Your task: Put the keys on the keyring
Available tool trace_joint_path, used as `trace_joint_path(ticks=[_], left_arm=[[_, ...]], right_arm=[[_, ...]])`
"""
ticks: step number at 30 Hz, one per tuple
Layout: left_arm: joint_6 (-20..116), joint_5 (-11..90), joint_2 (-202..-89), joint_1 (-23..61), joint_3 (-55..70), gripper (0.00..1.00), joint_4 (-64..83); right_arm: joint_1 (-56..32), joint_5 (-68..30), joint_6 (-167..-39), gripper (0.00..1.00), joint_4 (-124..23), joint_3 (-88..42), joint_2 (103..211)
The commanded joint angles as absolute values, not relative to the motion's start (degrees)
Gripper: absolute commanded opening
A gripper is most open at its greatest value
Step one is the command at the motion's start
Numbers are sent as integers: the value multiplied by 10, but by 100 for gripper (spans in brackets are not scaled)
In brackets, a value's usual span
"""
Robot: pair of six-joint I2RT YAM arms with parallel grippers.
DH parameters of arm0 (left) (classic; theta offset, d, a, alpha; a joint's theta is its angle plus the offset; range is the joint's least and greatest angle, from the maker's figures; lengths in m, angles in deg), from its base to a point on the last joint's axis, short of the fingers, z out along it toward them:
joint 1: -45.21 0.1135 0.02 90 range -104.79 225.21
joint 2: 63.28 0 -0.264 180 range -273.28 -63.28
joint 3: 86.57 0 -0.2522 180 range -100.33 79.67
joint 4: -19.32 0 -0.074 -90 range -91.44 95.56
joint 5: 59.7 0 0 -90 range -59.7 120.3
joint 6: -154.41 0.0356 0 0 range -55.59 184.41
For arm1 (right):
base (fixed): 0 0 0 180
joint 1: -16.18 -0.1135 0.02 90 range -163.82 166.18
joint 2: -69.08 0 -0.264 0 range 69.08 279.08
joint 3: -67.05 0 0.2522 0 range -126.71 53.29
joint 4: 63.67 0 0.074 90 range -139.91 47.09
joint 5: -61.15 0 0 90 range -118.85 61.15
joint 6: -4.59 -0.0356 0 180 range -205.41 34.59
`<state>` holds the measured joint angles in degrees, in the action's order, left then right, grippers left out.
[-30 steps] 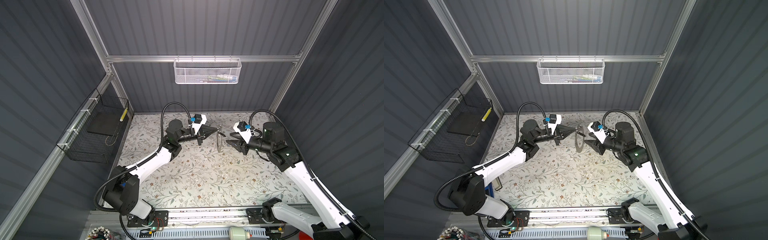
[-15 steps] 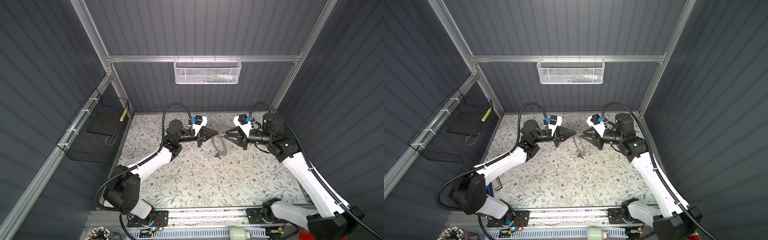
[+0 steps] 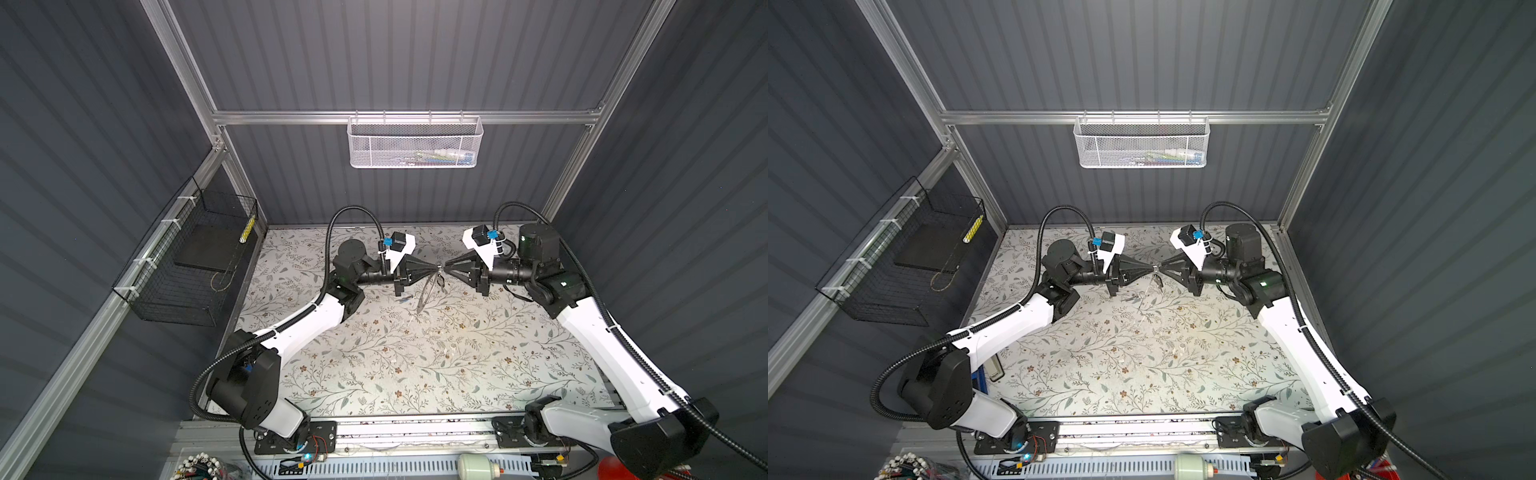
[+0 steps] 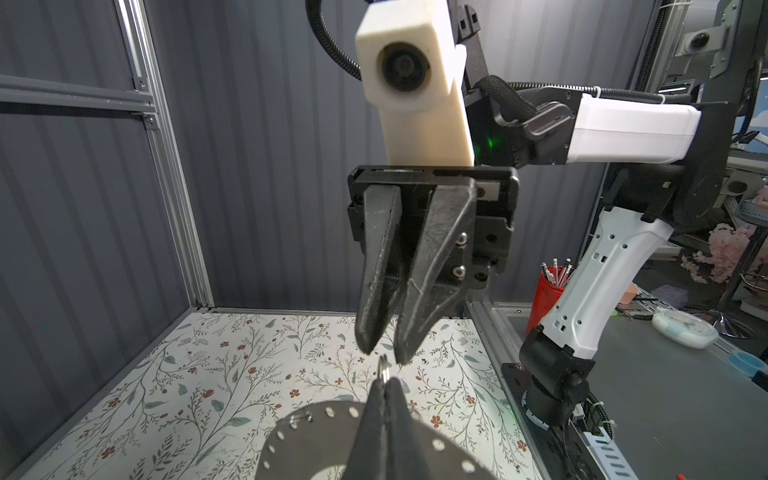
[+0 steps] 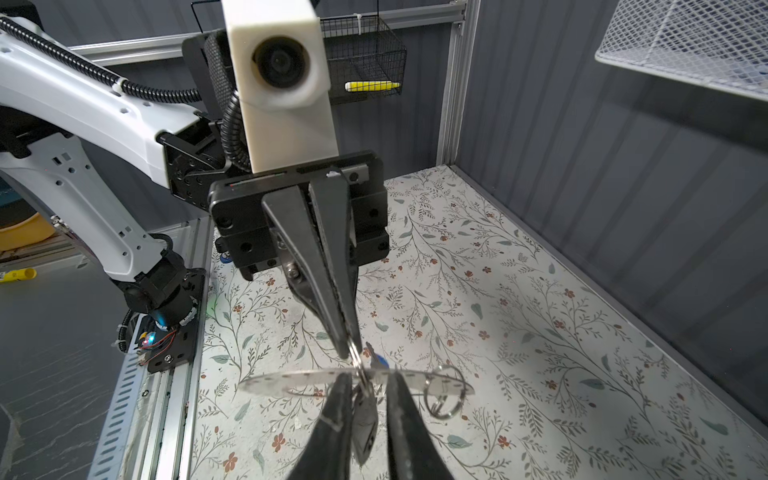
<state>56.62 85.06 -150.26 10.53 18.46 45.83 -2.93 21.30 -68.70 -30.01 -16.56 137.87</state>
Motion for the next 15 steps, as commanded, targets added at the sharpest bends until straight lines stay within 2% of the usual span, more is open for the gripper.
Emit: trace_joint_path(ticks=[1,9,15], left_arm=[[560,866,-1497,107,163,0,469],[552,871,-1499,107,163,0,473],[551,871,-1502,107,162,0,480]], right_arm=[[-31,226,-690,20,-303,-164,1384],[-33,245,-690,22,-311,-158,1387],[-36,263,-688,19,-303,-162,1398]])
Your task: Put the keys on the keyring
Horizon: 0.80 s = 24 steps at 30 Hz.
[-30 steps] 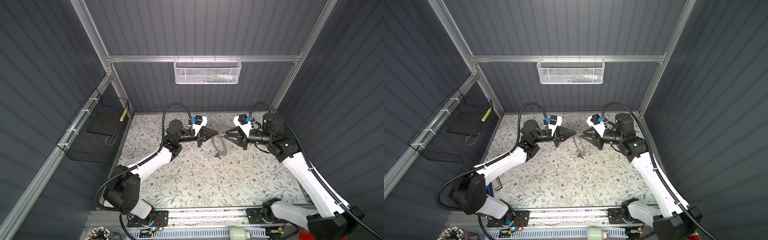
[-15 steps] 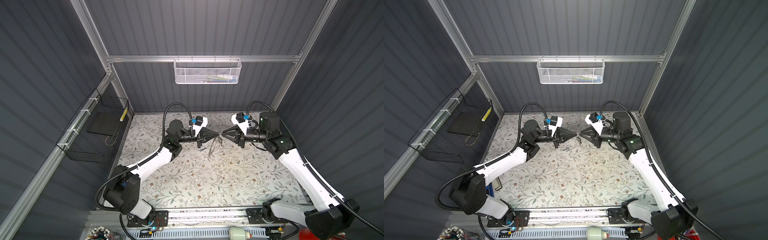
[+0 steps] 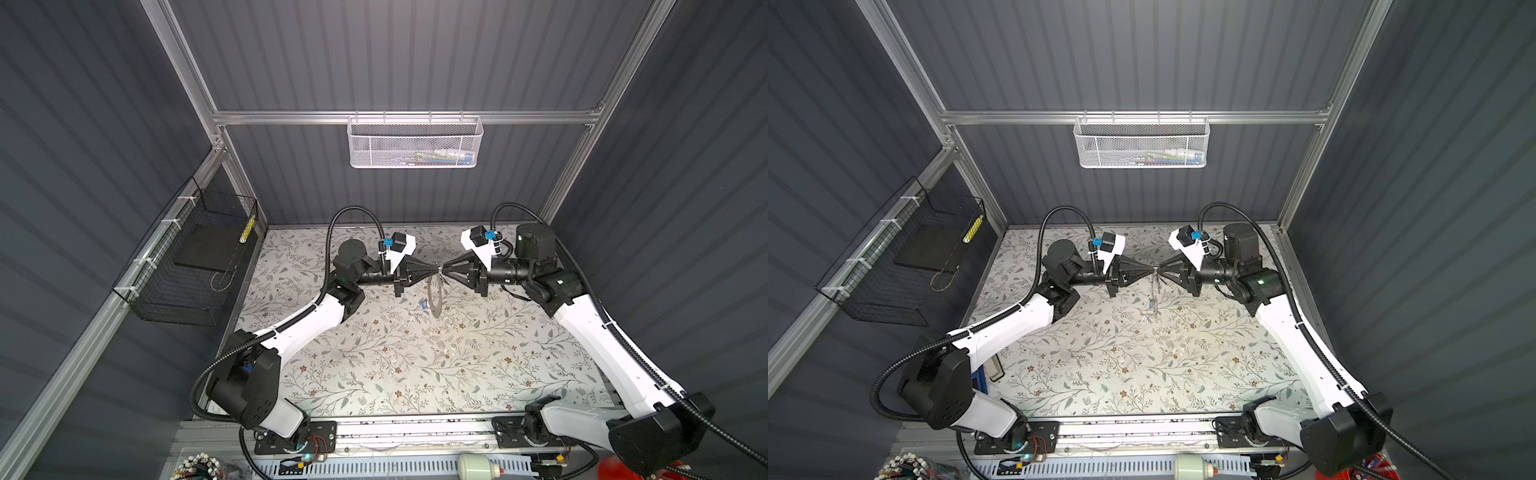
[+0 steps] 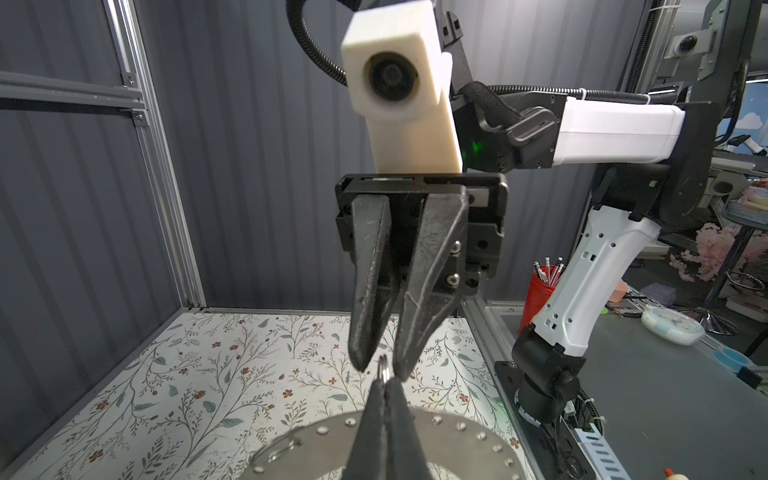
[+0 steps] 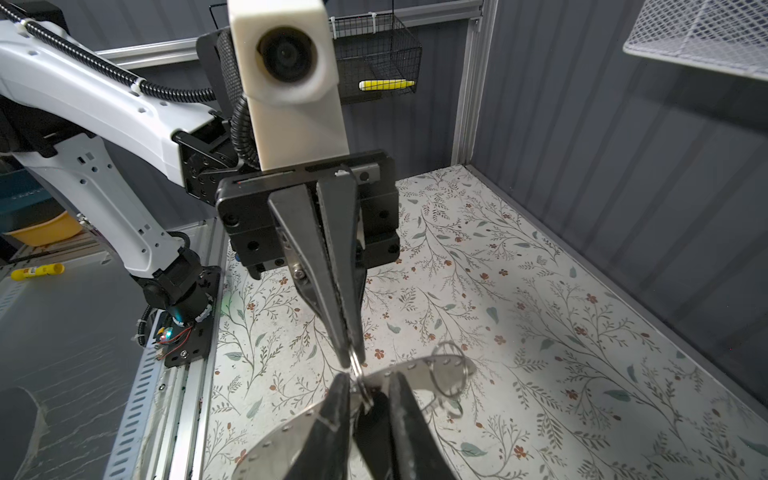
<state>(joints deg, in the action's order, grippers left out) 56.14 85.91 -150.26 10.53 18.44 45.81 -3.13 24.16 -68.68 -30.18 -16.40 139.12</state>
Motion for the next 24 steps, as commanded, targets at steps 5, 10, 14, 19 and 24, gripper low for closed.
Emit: trace_joint_path(ticks=[5,10,14,19,24], left_arm=[[547,871,-1503,107,160,0,481],[551,873,-1503,107,160,0,470],[633,860,-1487,107,145,16,357],[894,789,-1464,107,33,23,-5],[987,723,-1459,107,-35,23,-143]], right_arm=[[-38,266,-684,9,-303,-161,1399],[-39,266,-678,0,-304,-161,1397],[-39,260,-663,0,-280,-166,1394],[-39,213,-614,0,-159,-200,1405],[-41,176,-590,0,-76,-234,1425]])
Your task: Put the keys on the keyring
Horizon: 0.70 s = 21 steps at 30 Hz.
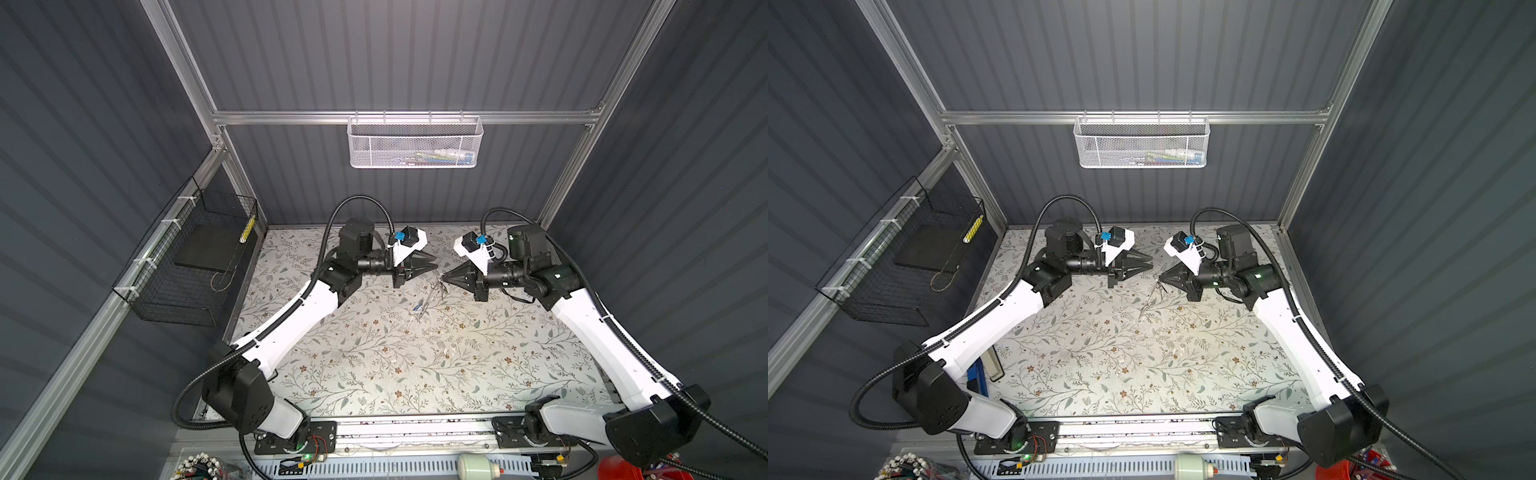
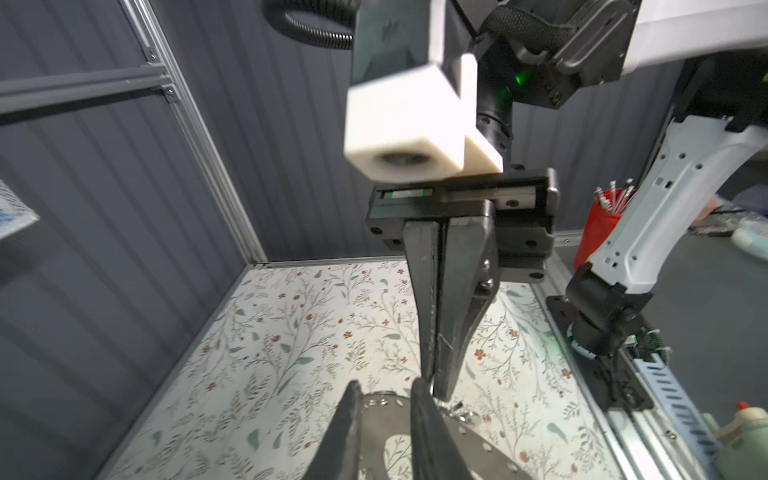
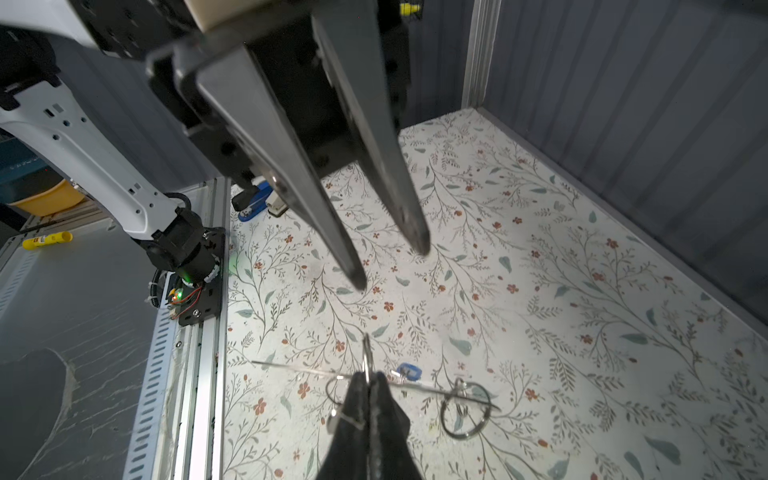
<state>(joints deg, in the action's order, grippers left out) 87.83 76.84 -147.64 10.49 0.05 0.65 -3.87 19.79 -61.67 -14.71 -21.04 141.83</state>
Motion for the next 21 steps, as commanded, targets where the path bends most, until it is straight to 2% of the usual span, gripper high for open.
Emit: trace_joint_path(ticks=[1,9,13,21], left_arm=[[991,722,-1460,107,-39,23,-150],[1035,694,-1497,73,-111,22,-237],[1076,645,-1522,41,-145,21,-296],[1089,626,-1548,31,-178,20,-324]], right_arm=[[-42,173,-588,0,-71,-236,1427],[-50,149,-571,0,-20,-279,1453],[-55,148,-568,0,-10,-293,1460],[-64,144,-552,0,8,-308,1467]])
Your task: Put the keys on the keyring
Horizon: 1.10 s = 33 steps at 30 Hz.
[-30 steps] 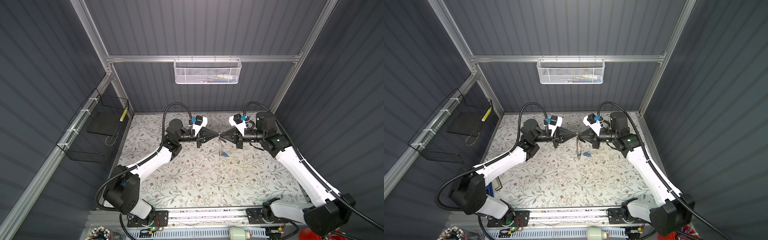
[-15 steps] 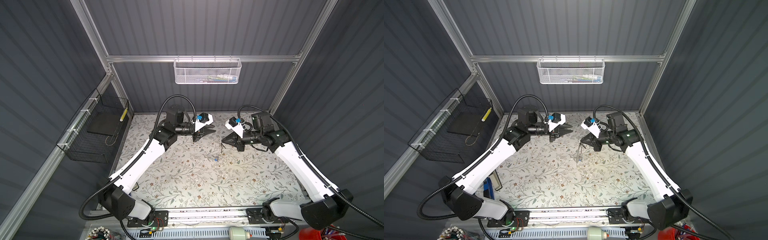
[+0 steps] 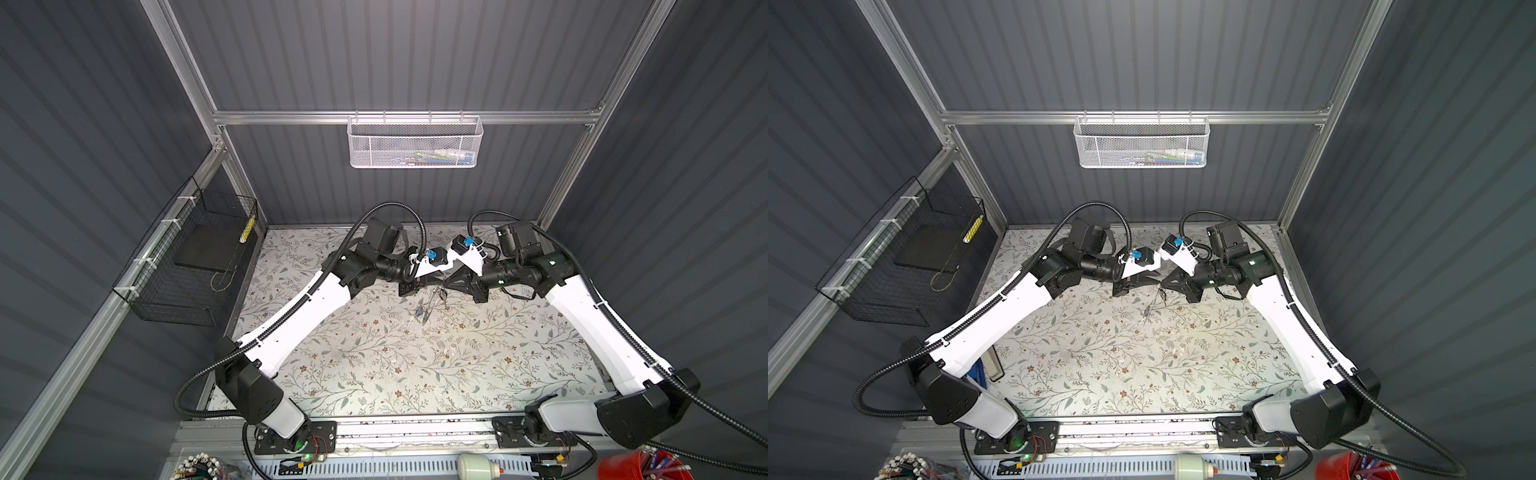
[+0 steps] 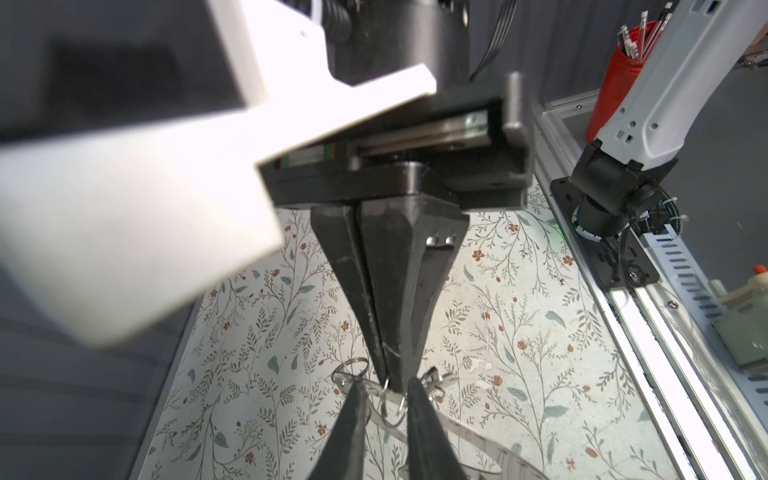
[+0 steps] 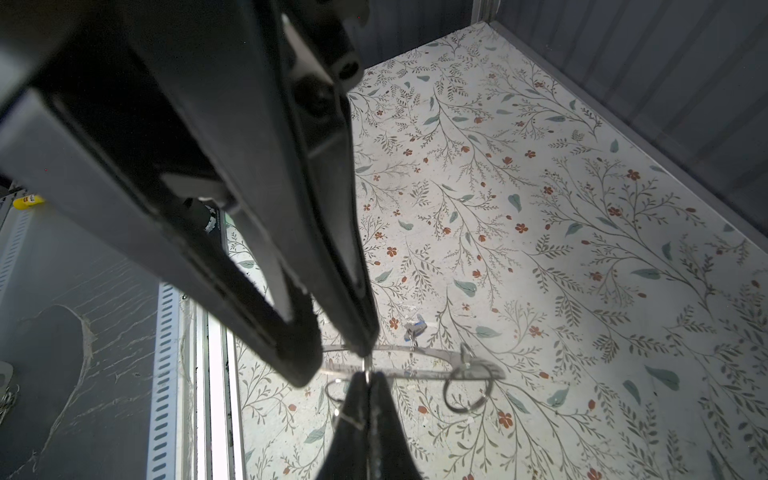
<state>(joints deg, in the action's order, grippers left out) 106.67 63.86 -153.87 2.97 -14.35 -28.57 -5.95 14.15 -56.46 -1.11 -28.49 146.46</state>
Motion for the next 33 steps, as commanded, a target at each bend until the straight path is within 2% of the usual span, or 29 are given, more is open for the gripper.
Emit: trace_joint_path(ticks=[1,25,33], left_arm=[[1095,627,-1553,30,-186,20,-333],[1113,613,-1575,20,-204,20,-374],[1112,613,-1578,19,-207,9,-372]], right_arm=[[-64,143,-551,0,10,-310,1468],[-72,142,-554,0,-24,-298,1460],[-82,138,-545,0,-21,-297,1462]])
